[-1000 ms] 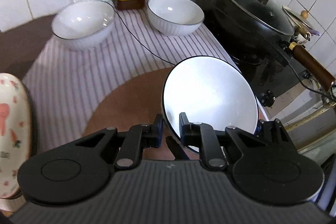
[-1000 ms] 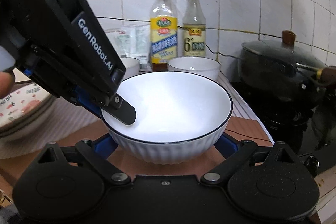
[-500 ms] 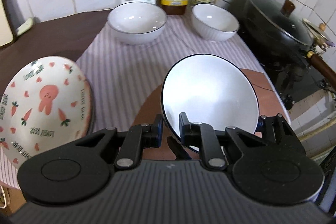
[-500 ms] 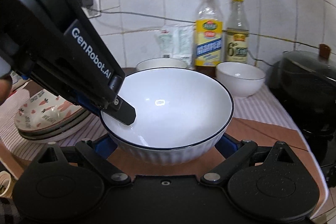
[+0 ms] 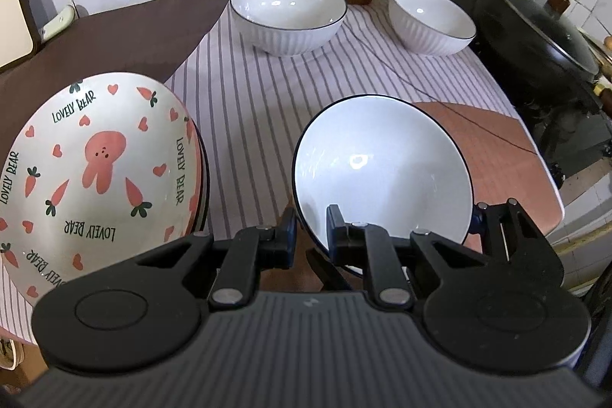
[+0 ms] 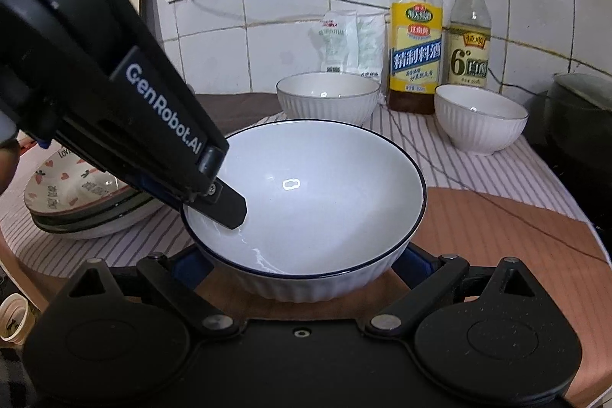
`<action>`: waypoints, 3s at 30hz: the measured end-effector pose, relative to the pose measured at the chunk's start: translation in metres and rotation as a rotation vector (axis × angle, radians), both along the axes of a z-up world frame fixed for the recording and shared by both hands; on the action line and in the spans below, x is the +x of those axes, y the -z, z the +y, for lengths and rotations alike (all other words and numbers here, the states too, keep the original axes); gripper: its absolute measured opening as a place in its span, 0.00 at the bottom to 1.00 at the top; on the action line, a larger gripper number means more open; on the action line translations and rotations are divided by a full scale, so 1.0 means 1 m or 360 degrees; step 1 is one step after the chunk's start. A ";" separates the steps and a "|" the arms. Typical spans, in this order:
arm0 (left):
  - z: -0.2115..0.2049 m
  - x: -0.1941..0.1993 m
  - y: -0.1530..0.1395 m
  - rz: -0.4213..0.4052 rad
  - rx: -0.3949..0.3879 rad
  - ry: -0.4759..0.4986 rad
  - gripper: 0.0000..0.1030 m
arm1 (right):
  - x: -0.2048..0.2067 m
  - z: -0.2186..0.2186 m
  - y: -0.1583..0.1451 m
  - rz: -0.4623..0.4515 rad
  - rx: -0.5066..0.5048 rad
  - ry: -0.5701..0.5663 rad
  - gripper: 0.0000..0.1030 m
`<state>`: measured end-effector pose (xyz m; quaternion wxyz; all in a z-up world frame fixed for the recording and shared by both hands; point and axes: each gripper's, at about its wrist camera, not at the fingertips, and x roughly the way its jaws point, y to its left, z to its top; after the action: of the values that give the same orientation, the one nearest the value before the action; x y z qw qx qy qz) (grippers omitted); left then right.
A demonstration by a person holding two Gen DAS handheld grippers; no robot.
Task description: Organize plates and bowls
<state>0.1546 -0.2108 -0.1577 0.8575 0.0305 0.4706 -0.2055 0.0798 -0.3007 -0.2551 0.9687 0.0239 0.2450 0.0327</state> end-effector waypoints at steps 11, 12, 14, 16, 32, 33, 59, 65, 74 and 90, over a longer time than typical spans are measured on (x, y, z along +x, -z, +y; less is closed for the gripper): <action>0.004 0.006 0.006 0.0042 -0.0024 0.0004 0.15 | 0.009 -0.005 -0.002 0.0160 0.0054 -0.0042 0.97; 0.004 0.006 0.006 0.0046 -0.0031 0.0003 0.15 | 0.008 -0.007 -0.003 0.0177 0.0084 -0.0029 0.97; 0.004 0.007 0.006 0.0065 -0.0037 0.0003 0.16 | 0.003 -0.007 -0.004 0.0188 0.0105 -0.0007 0.97; 0.005 0.006 0.005 0.0079 -0.0048 0.0008 0.17 | -0.007 -0.006 -0.008 0.0169 0.0076 -0.0002 0.97; 0.041 -0.014 -0.061 -0.0022 -0.0135 0.0040 0.31 | -0.049 -0.043 -0.064 0.0085 0.0347 0.0079 0.97; 0.044 -0.014 -0.067 -0.0037 -0.0136 0.0034 0.32 | -0.049 -0.045 -0.067 0.0079 0.0376 0.0081 0.97; 0.042 0.090 -0.082 -0.0185 -0.0144 -0.0026 0.43 | 0.086 -0.073 -0.103 0.0247 0.0878 0.0291 0.82; 0.020 0.127 -0.051 -0.0118 -0.0182 -0.0079 0.43 | 0.132 -0.082 -0.091 0.0342 0.0951 0.0360 0.79; -0.001 0.176 -0.012 0.0006 -0.0154 -0.0113 0.36 | 0.184 -0.099 -0.062 0.0480 0.1042 0.0534 0.57; -0.009 0.188 -0.002 0.0028 -0.0132 -0.0050 0.13 | 0.205 -0.090 -0.051 0.0538 0.0918 0.0581 0.18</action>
<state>0.3427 -0.2198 -0.1558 0.8569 -0.0141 0.4698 -0.2116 0.2845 -0.3908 -0.2037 0.8579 0.3440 0.3738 -0.0771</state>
